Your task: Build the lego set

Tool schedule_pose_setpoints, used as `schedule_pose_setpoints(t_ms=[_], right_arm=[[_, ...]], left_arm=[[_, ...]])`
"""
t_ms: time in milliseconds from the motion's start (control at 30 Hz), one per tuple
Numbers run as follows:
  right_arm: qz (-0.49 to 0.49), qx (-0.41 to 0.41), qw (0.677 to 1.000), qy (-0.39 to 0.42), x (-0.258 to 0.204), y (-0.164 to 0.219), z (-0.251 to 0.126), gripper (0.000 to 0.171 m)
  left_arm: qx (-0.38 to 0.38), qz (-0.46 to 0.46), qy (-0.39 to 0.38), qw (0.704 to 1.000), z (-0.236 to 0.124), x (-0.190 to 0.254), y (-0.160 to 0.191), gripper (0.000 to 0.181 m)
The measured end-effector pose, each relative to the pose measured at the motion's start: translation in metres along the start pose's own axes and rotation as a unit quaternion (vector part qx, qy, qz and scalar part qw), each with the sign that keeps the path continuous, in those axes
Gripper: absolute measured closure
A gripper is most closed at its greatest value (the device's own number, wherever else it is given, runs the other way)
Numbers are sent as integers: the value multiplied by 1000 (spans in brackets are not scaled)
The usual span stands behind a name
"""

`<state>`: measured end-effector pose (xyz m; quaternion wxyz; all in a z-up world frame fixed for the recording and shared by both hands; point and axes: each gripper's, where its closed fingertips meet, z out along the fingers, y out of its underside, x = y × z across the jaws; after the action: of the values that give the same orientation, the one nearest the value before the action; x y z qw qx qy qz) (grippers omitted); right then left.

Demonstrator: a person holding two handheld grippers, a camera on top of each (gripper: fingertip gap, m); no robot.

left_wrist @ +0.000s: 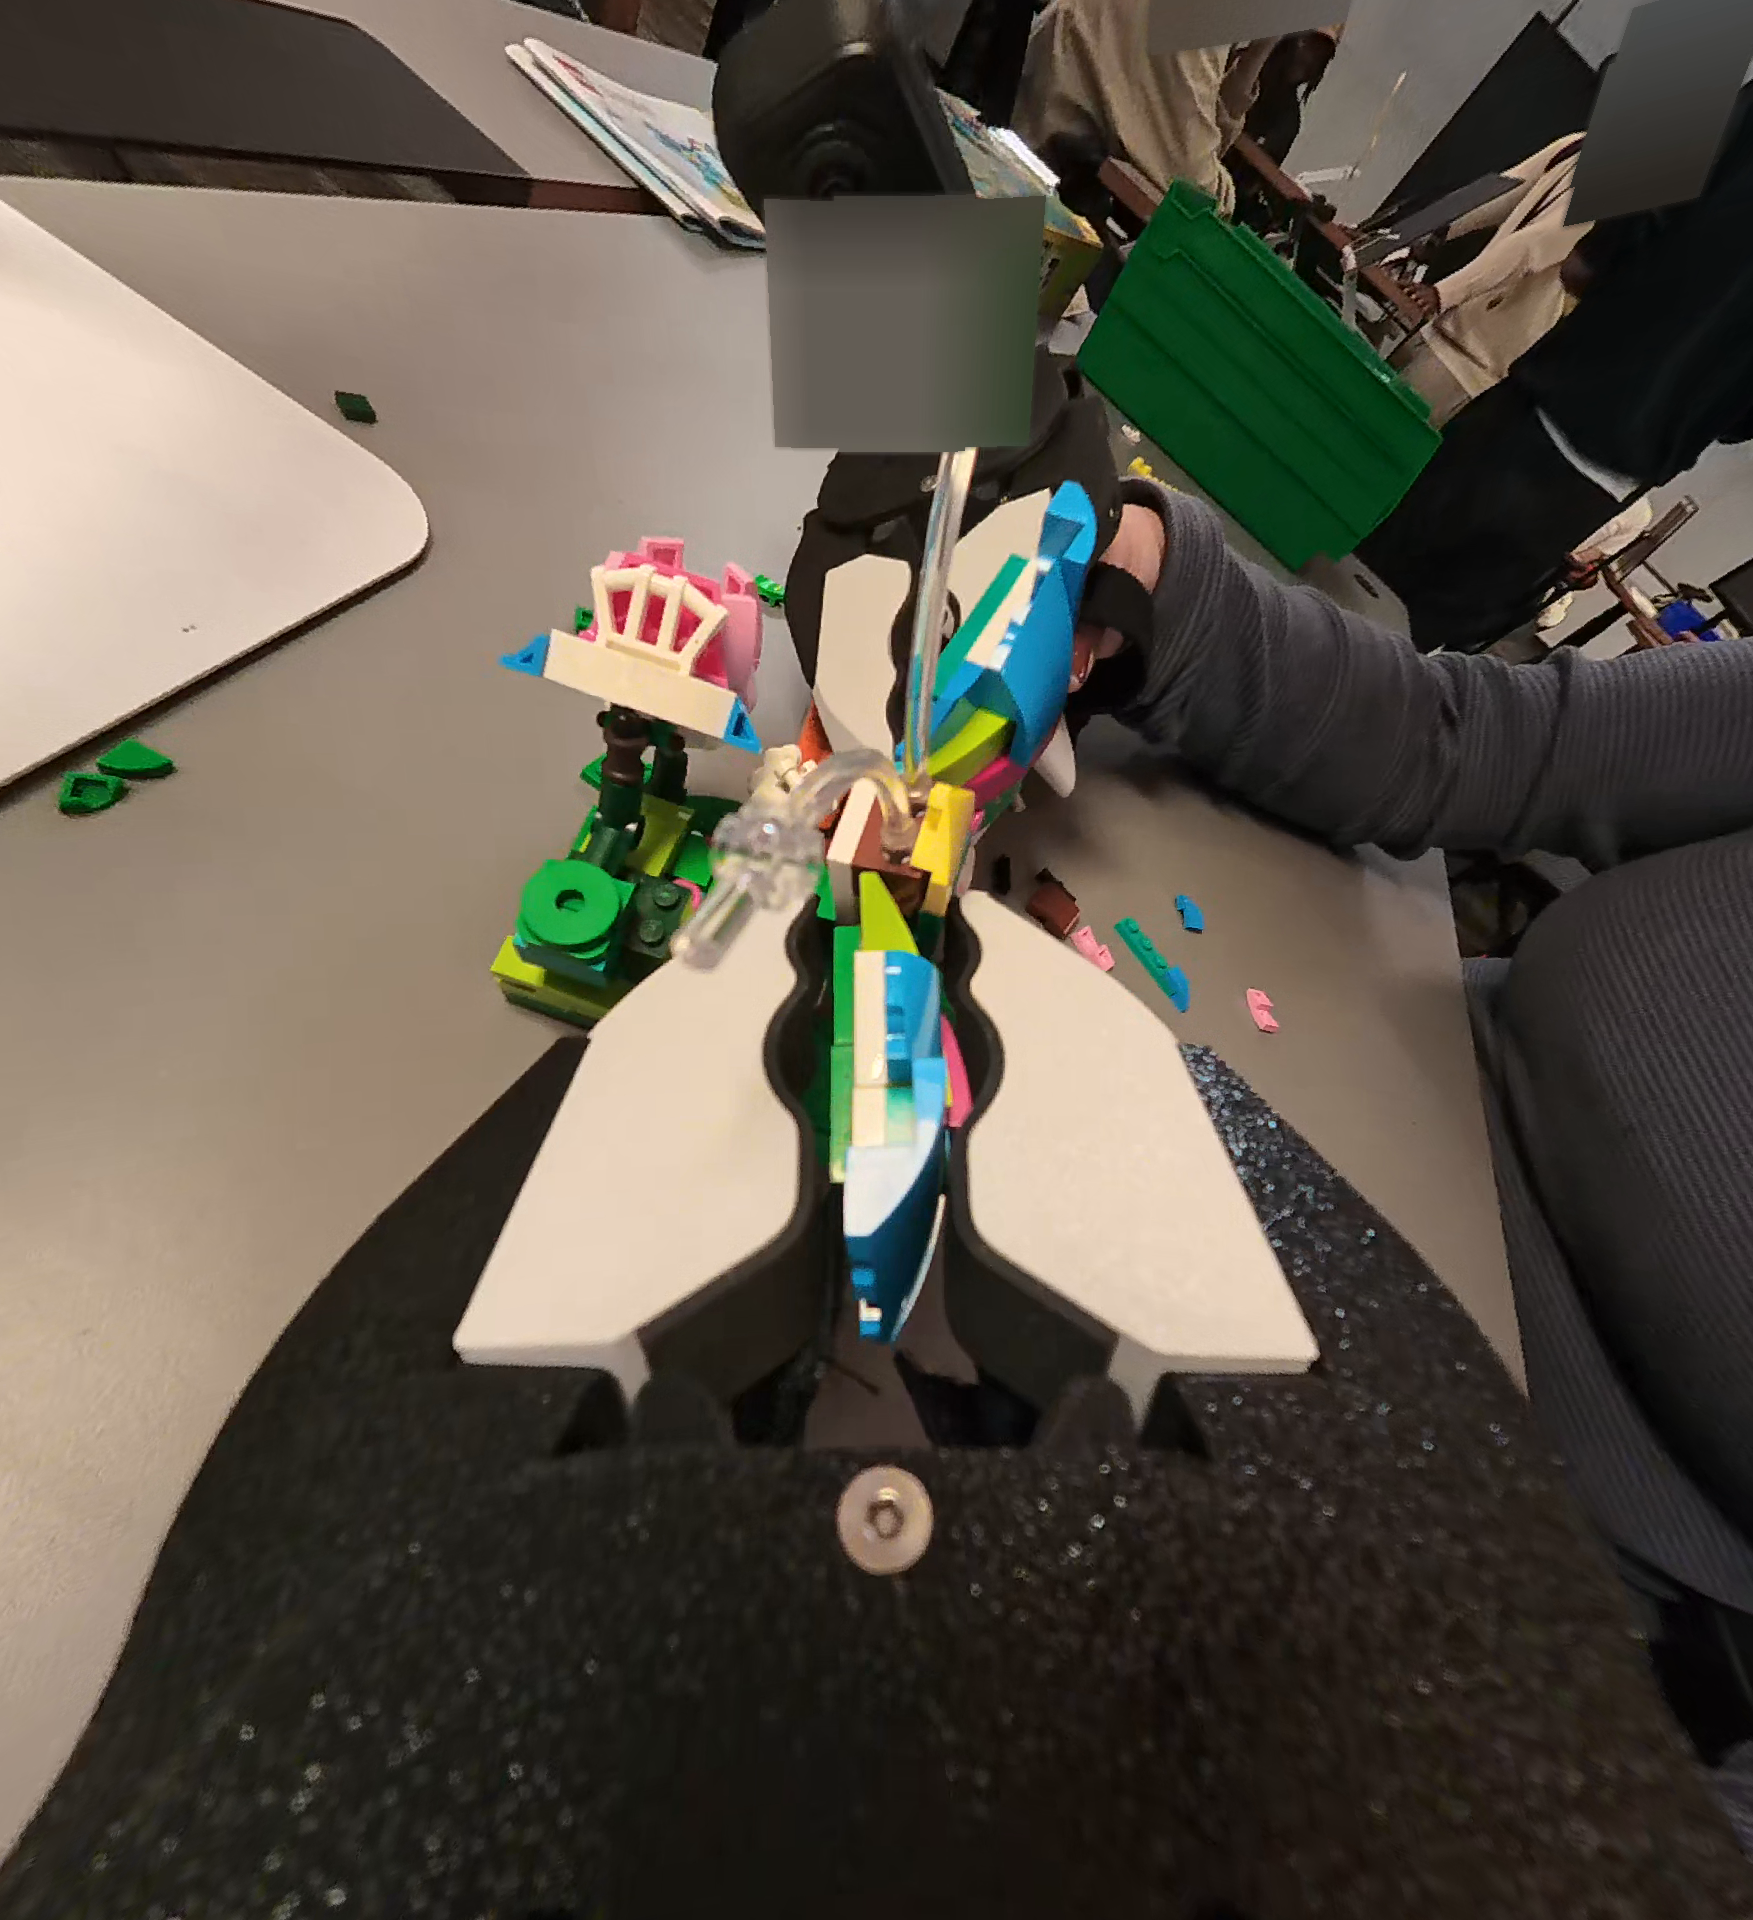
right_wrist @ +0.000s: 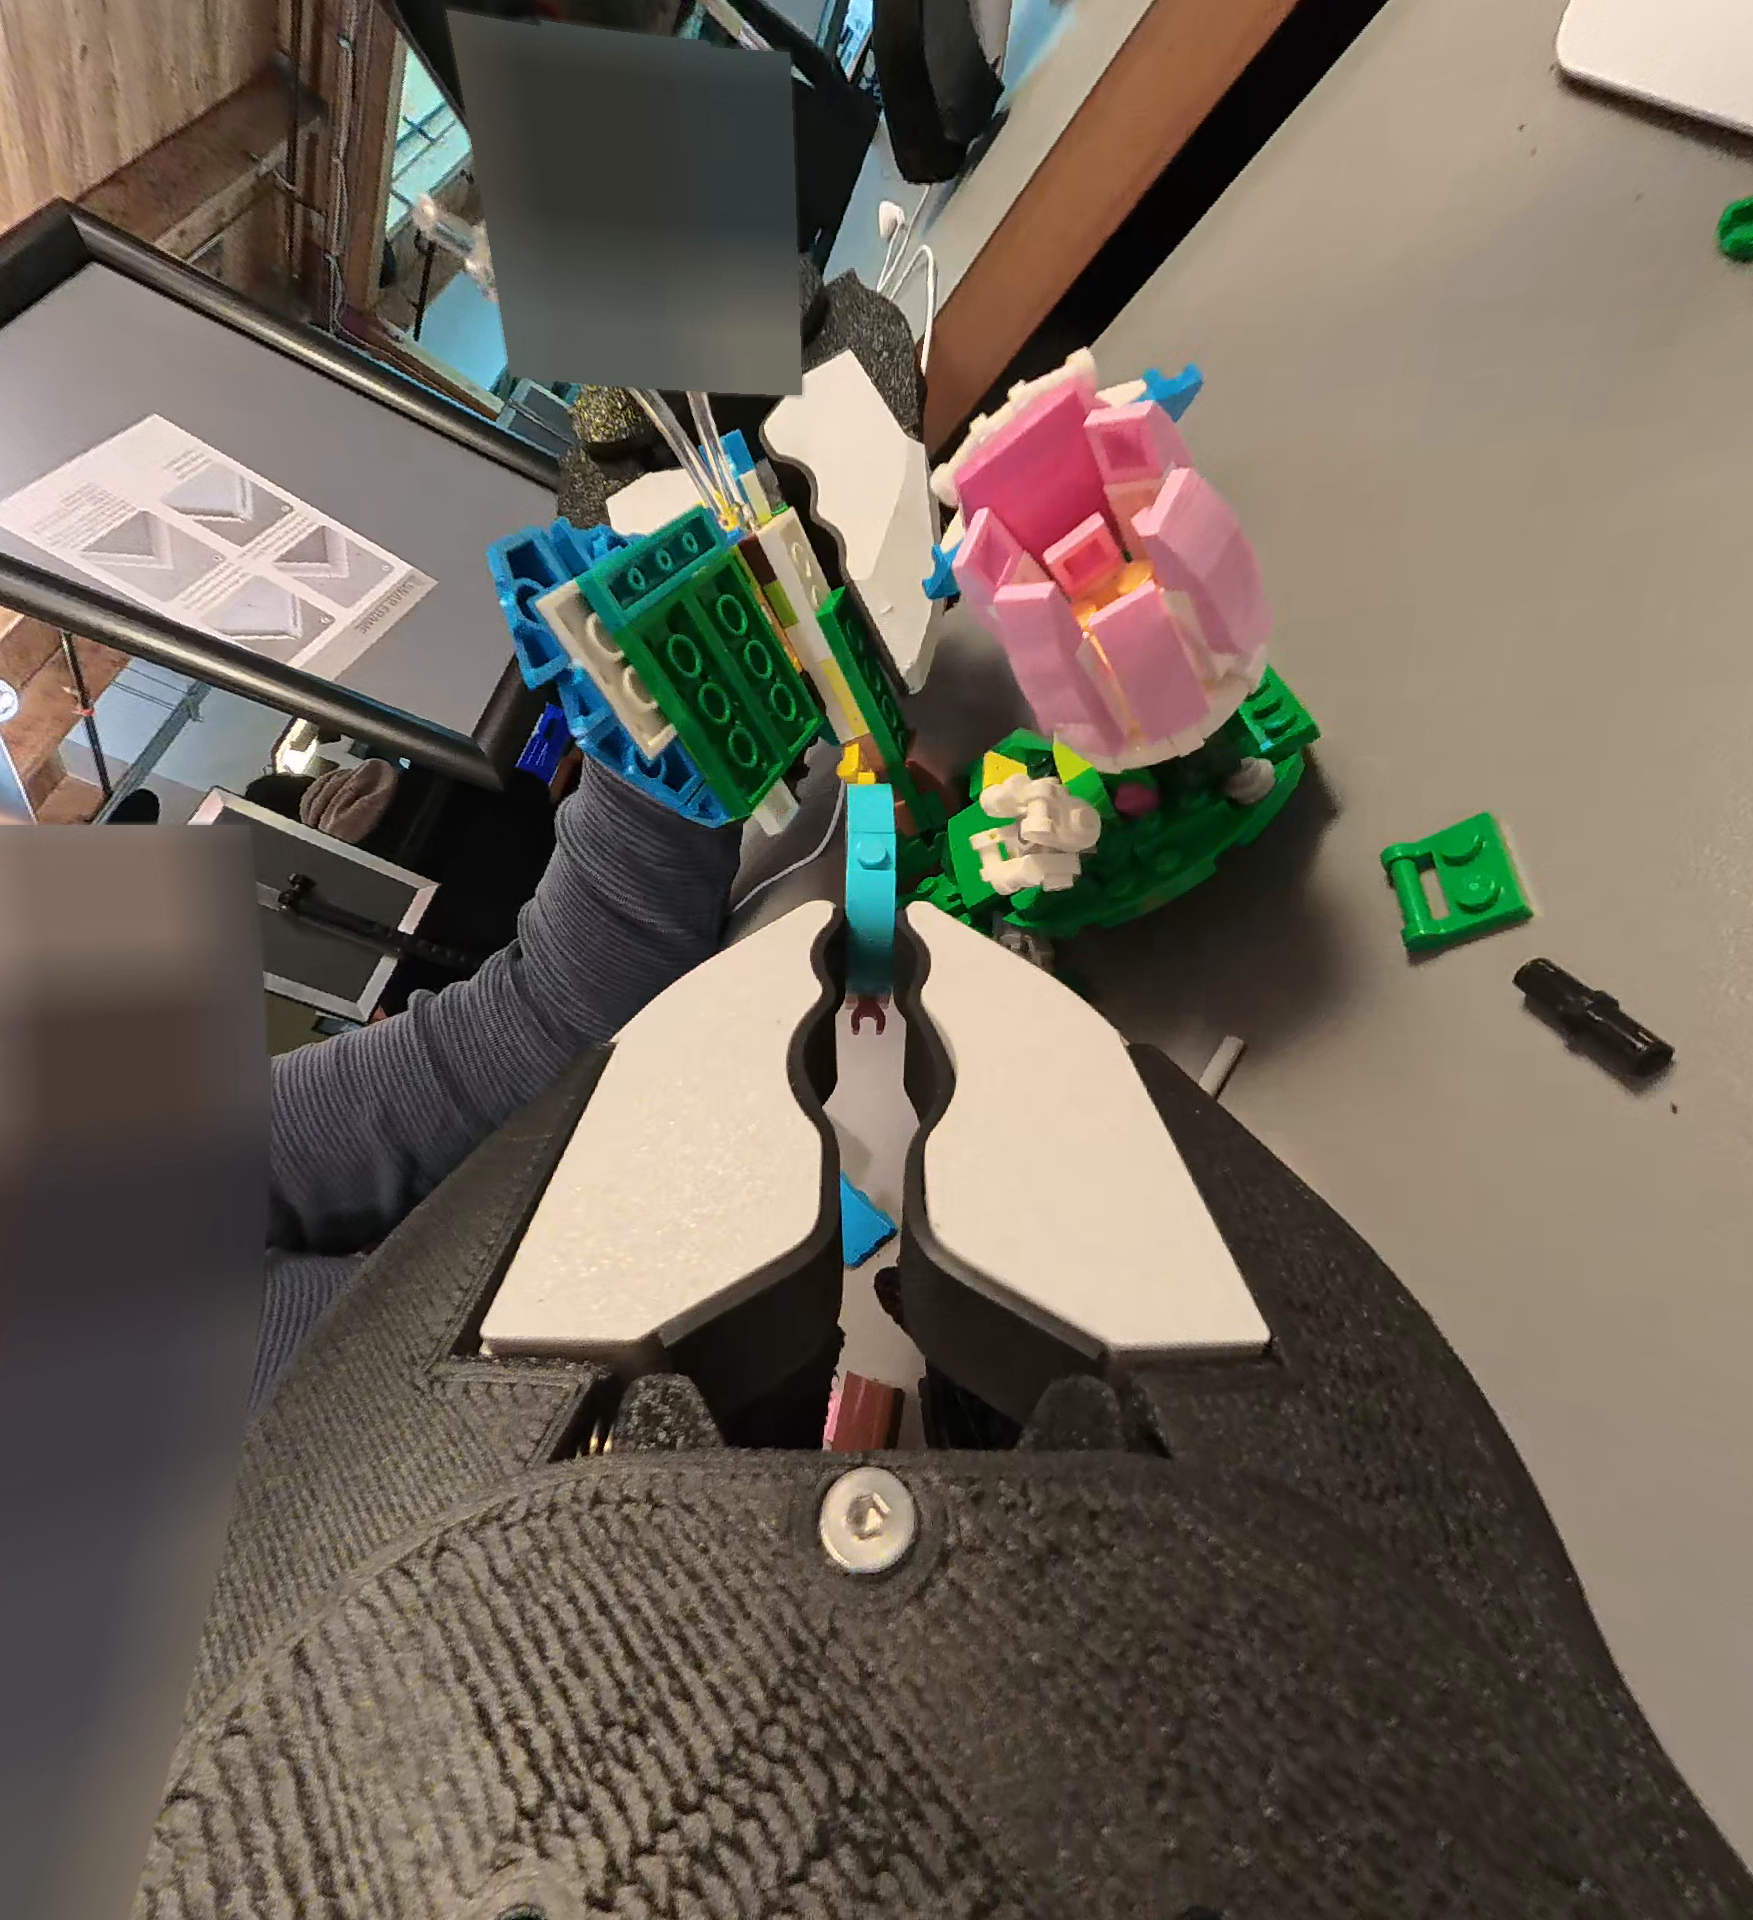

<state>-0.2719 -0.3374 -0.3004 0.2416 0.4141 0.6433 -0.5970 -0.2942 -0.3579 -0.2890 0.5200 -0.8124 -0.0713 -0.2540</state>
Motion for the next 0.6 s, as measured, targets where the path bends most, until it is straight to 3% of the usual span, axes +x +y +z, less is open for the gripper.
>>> schedule_pose_setpoints(t_ms=[133, 300, 467, 600], right_arm=[[-26, 4, 1000, 14, 0, -2, -2, 165], [-145, 18, 987, 65, -3, -8, -6, 165], [-322, 30, 935, 145, -9, -18, -5, 165], [-383, 29, 905, 180, -9, -20, -3, 165]], left_arm=[[9, -27, -4, 1000, -1, -2, -3, 160], [46, -105, -13, 993, -7, -8, -12, 160], [55, -147, -11, 988, -8, -7, -14, 159], [53, -153, -6, 987, -8, -5, -13, 159]])
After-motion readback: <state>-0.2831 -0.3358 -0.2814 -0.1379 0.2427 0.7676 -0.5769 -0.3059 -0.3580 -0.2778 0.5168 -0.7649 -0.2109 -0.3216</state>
